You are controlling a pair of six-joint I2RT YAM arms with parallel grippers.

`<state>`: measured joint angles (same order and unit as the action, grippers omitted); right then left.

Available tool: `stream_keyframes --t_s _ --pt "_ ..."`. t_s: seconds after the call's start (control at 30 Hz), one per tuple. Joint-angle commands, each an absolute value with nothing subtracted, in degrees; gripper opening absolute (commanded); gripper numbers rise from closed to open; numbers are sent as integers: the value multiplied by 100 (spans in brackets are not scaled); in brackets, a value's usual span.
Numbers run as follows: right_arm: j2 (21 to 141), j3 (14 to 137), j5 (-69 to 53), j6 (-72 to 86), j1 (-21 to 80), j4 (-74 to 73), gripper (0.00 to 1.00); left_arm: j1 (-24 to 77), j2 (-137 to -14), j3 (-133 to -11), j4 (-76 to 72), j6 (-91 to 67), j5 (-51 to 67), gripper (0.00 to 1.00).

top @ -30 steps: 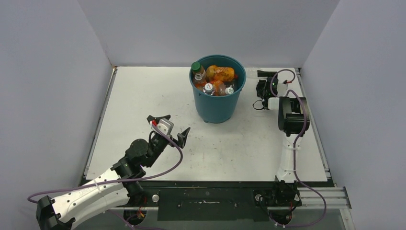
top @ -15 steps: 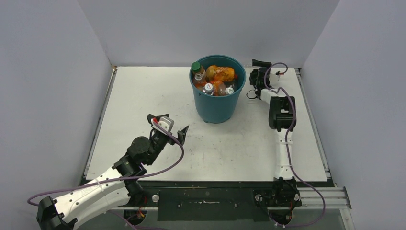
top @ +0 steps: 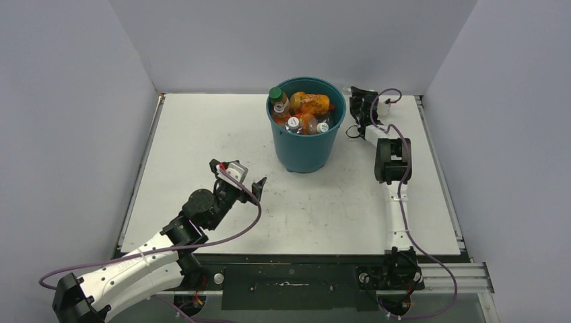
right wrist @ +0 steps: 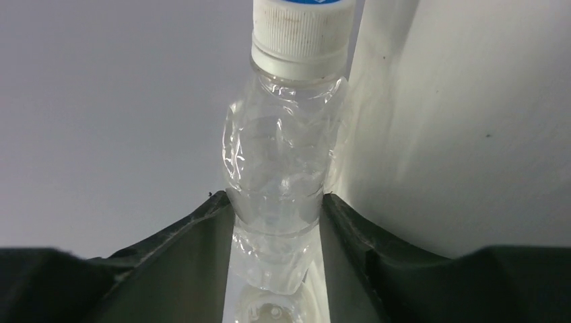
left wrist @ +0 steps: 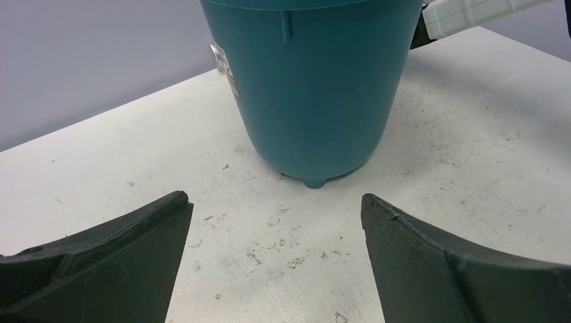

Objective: Put the plastic bottles in the bin
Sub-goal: Pick up the plastic bottle from the corner of the board.

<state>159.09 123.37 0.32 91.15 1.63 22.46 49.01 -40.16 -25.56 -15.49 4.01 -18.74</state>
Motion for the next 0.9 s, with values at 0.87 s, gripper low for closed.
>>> stream_keyframes --t_s 0.87 --pt "10297 7420 461 5552 518 2555 5 3865 -4617 -5054 -407 -3066 -2248 96"
